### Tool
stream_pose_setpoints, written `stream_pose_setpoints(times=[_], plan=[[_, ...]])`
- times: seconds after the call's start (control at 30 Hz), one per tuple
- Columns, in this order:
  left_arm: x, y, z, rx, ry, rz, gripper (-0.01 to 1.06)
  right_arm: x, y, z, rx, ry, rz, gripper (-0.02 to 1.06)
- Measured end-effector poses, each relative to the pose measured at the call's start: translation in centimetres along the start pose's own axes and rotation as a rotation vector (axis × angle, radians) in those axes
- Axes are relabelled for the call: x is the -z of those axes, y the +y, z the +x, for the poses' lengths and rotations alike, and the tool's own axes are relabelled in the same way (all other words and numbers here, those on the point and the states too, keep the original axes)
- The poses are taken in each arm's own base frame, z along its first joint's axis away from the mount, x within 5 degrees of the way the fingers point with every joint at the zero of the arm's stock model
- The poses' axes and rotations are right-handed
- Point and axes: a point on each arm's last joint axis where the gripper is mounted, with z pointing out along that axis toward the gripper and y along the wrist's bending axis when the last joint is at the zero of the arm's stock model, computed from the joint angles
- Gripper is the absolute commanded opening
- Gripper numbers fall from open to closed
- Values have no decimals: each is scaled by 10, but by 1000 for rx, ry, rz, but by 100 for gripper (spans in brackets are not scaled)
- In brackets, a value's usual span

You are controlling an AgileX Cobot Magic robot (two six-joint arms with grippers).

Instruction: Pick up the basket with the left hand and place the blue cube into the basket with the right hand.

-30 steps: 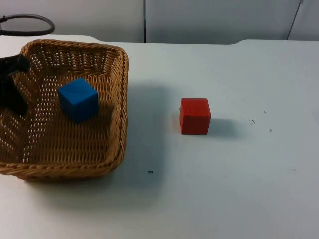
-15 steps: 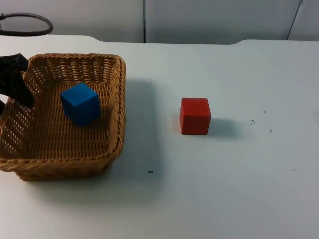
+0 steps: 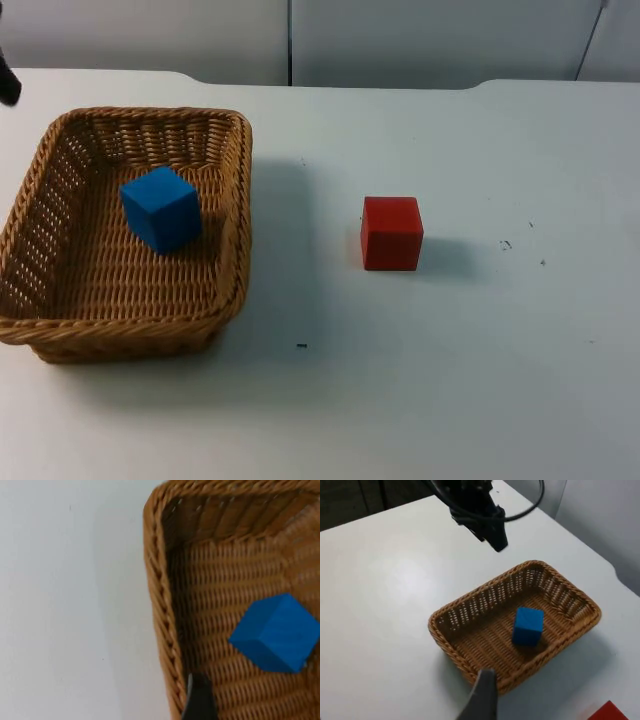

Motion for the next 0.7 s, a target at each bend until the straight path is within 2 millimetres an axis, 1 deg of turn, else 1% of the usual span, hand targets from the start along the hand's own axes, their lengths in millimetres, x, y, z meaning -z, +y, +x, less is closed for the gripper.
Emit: stream_pose_setpoints(times=[0.03,0.13,0.17,0.2,0.23,0.3,0.33,0.37,0.4,0.43,0.47,0.5,0.53,0.6,0.63,0.7], plan=[[0,0,0,0,0,0,59,0,0,0,0,0,0,78],[46,-21,-4,-52,-95,5,59,3,-6,1,15,5,61,78],[46,-21,-4,-52,-95,5,59,3,-6,1,15,5,61,78],[71,-33,-4,-81,-147,7,59,5,-8,1,25,4,83,78],[86,-41,-2,-102,-175,10,59,5,-9,1,27,6,90,78],[113,-56,5,-140,-211,23,59,5,-9,2,30,11,95,78],[113,-56,5,-140,-211,23,59,5,-9,2,30,11,95,78],[127,-63,10,-160,-222,33,59,4,-9,4,31,11,94,78],[137,-69,14,-174,-228,41,59,1,-8,8,37,20,92,78],[153,-78,23,-198,-256,44,59,-3,-7,15,46,23,88,78],[162,-83,30,-210,-272,44,59,-6,-5,22,54,28,83,78],[162,-83,30,-210,-272,44,59,-6,-5,22,54,28,83,78],[171,-88,39,-222,-291,43,59,-9,-4,30,60,40,77,78],[180,-94,59,-233,-308,40,59,-13,-1,45,58,49,65,78],[180,-94,59,-233,-308,40,59,-13,-1,45,58,49,65,78],[187,-99,82,-243,-324,37,59,-14,1,61,46,63,55,78]])
